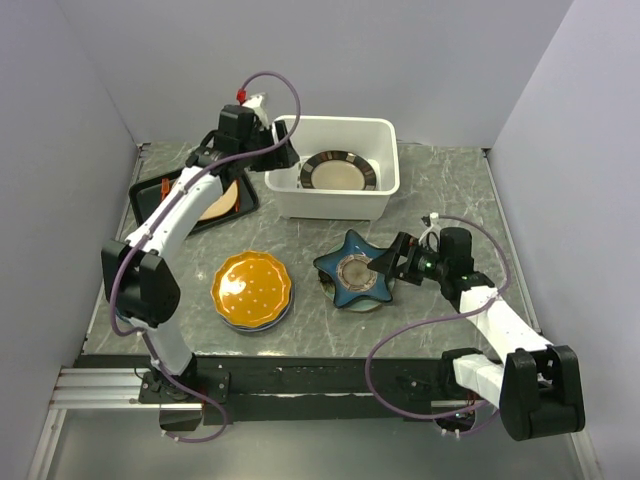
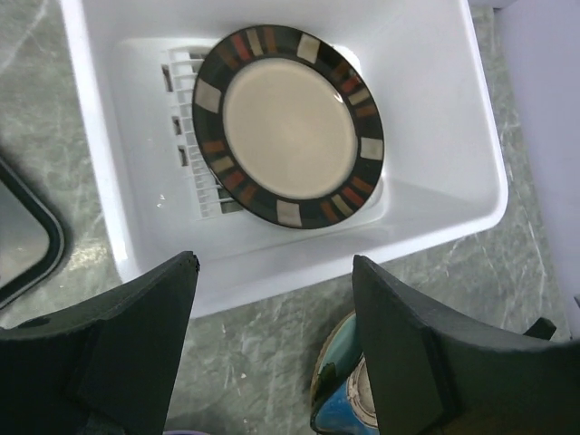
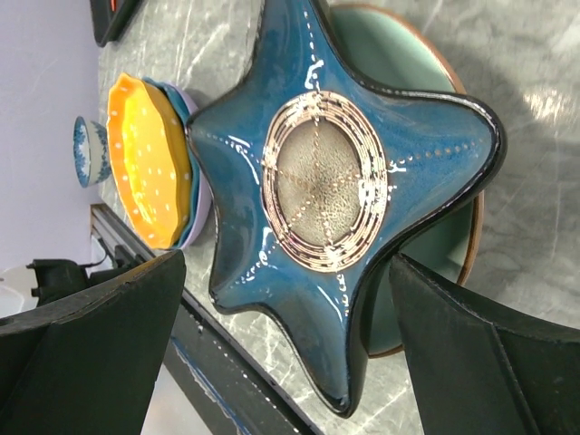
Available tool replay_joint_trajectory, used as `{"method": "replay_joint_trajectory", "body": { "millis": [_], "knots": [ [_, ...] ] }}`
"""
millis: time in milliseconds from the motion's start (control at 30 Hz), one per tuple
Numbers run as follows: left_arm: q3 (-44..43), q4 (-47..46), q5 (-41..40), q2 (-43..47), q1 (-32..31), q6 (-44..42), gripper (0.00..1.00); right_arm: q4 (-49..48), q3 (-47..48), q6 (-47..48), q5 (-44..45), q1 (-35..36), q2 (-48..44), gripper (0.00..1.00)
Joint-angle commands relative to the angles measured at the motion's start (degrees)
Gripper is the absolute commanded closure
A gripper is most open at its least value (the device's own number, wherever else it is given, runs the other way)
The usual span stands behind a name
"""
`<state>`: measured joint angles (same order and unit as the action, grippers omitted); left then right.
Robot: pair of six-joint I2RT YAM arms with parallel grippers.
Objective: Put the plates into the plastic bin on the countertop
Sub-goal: Place the plate in the plastic bin, then pick up the plate at the center of the board.
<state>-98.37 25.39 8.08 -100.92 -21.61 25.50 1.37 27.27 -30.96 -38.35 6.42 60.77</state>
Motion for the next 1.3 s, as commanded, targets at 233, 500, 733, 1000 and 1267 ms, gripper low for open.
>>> {"method": "replay_joint_trajectory", "body": {
  "millis": [233, 500, 733, 1000, 1267],
  "knots": [
    [15.2, -9.5, 4.9, 5.0, -1.1, 2.7, 0.27, 1.3, 4.9, -0.9, 6.0, 5.7, -4.7, 0.00],
    [24.1, -11.1, 1.7, 10.3, -1.1, 3.0, 0.26, -1.2, 9.7, -1.3, 9.9, 19.8, 4.0, 0.00],
    [29.5, -12.9, -0.2, 17.2, -1.2, 4.4, 0.25, -3.9, 15.6, -1.3, 10.7, 27.0, 10.6, 0.00],
    [31.5, -9.0, -3.1, 23.3, -1.1, 4.5, 0.25, -2.2, 24.6, 0.5, 12.2, 32.9, 21.0, 0.02],
    [35.3, -6.6, -7.9, 28.6, -1.0, 5.6, 0.23, 5.0, 34.9, 4.5, 19.3, 36.6, 31.0, 0.23]
  ]
}}
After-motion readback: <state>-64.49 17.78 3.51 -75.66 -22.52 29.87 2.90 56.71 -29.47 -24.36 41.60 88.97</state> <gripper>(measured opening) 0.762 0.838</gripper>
